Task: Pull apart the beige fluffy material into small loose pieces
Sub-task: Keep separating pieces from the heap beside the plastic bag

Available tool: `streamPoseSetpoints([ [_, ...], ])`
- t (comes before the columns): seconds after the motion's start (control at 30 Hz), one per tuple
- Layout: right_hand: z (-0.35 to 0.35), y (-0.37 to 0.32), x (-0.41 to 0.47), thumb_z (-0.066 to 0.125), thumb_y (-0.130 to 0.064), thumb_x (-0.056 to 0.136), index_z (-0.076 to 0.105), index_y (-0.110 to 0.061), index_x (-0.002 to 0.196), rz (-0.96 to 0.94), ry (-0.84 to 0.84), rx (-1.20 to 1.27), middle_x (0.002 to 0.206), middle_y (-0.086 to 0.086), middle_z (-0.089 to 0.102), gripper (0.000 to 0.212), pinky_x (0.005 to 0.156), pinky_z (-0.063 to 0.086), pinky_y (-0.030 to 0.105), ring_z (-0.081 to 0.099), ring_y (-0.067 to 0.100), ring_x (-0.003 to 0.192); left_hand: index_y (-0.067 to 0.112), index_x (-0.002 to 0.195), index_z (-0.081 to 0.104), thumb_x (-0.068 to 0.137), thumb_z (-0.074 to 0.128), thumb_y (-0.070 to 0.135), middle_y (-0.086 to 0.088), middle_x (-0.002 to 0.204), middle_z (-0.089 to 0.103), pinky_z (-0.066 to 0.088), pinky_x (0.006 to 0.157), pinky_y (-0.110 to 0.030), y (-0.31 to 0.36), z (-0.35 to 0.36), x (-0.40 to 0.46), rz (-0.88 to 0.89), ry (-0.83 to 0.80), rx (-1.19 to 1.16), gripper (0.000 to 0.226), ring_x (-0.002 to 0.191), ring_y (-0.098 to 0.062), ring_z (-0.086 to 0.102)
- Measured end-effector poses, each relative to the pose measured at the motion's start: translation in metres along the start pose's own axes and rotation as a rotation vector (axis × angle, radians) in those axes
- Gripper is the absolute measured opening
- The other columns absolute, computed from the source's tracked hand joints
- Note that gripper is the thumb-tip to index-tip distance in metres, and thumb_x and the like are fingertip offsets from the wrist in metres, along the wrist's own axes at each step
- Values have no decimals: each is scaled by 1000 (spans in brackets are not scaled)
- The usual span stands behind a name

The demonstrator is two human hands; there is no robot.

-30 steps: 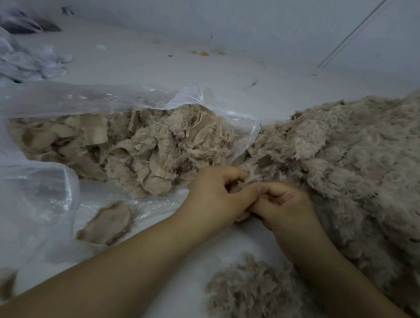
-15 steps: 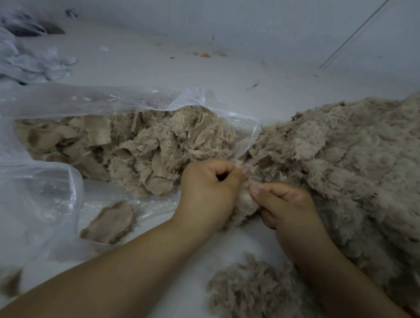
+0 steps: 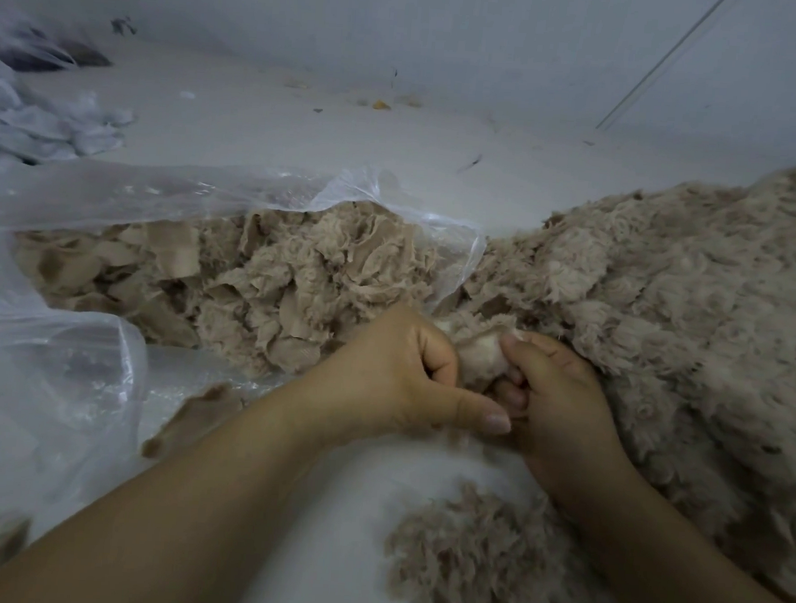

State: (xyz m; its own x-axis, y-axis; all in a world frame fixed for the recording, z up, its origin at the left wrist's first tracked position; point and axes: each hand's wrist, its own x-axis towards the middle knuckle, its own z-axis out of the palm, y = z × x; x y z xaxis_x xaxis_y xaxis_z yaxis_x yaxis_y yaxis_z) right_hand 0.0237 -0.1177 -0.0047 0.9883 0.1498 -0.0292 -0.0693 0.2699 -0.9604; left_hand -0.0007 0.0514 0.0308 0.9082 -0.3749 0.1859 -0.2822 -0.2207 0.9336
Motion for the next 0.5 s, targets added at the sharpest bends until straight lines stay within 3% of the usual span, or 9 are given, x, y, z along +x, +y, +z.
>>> streamPoseSetpoints([
  [0.07,1,-1,-2,47,-15,100,53,-21,52,-29,-30,-1,48,-7,40,49,45,28,23,35,6,43,14,41,57,67,78,48,-12,40,45,25,44,-38,0,1,1,11,62,37,48,40,-21,34],
  [0.13,2,-3,-3,43,-12,101,63,-24,50,-40,-59,14,49,-7,44,56,41,33,16,39,2,41,-1,47,51,74,79,44,-21,44,45,27,43,-38,-3,4,3,58,206,42,60,40,-25,33],
  [0.23,1,-3,0,43,-12,101,70,-24,59,-44,-64,16,53,-6,36,52,39,25,18,26,6,43,9,59,56,77,81,30,-2,50,44,34,45,-26,-10,6,7,76,421,149,38,45,-9,38],
  [0.33,0,-2,0,42,-12,102,72,-24,61,-42,-73,25,50,-10,38,52,39,25,18,25,4,42,18,79,67,77,81,32,9,65,58,40,50,-25,-15,7,8,-27,429,225,19,51,-4,47],
  [0.43,0,-1,0,44,-10,100,64,-24,53,-26,-58,36,51,-6,35,53,39,24,18,24,4,41,21,71,68,89,70,21,15,54,58,39,49,-19,-18,10,10,-41,404,172,19,46,1,48],
  [0.5,-1,1,1,52,-11,94,60,-24,54,-36,-56,16,52,-4,32,43,38,23,18,24,4,41,17,70,62,94,61,17,14,53,53,38,50,-24,-17,11,10,-2,459,163,24,48,-3,46],
])
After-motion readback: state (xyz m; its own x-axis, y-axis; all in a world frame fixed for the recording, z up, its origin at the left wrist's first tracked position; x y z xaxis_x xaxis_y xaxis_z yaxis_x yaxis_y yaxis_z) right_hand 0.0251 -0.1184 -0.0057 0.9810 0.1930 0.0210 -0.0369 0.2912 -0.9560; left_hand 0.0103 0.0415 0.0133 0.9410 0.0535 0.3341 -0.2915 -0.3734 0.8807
